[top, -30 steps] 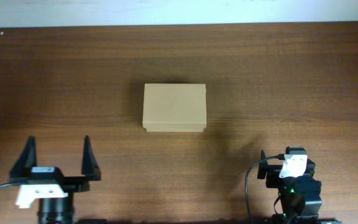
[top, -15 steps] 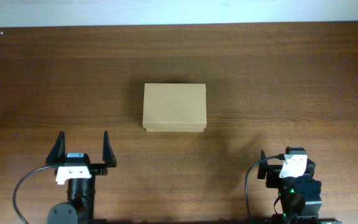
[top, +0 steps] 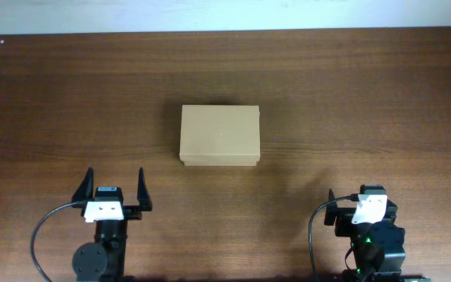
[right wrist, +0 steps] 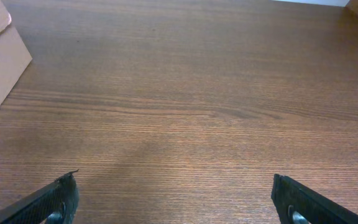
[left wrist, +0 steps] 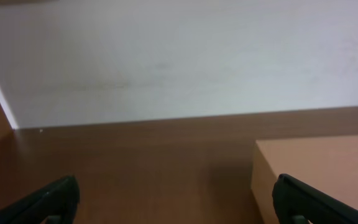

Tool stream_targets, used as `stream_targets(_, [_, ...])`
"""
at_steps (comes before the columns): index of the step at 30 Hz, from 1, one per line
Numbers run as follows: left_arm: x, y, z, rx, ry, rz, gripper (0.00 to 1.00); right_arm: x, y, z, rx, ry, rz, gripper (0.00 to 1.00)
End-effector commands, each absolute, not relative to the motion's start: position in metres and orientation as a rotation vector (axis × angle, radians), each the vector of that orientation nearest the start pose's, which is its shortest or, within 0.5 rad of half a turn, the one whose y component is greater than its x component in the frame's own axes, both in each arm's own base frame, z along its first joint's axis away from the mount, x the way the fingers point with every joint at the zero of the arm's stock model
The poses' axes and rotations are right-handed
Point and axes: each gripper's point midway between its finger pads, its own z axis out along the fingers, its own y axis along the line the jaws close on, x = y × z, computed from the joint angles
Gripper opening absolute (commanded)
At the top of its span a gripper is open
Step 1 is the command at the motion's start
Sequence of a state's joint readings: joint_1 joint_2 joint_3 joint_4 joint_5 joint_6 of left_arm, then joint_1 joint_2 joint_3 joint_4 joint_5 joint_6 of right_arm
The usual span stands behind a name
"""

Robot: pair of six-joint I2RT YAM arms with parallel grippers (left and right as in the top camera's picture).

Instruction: Pack container

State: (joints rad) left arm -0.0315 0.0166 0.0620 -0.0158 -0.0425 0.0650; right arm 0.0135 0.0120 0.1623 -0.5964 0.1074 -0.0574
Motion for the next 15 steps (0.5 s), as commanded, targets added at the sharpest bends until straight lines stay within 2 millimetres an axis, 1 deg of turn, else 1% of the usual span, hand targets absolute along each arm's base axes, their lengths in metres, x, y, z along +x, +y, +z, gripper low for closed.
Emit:
stream_targets(1, [0.246, 0.002, 0.175, 0.05, 1.578, 0.084, 1.0, 0.211, -0.017, 0.105, 0.002, 2.014, -0.141, 0.99])
stream_targets(5, [0.246, 0.001, 0.157, 0.057, 1.646, 0.082, 1.0, 0.211, -0.017, 0.105, 0.002, 2.014, -0.141, 0.99])
stream_targets(15, [0.246, 0.001, 0.157, 0.057, 1.646, 0.081, 1.0, 0.211, -0.017, 0.105, 0.002, 2.014, -0.141, 0.99])
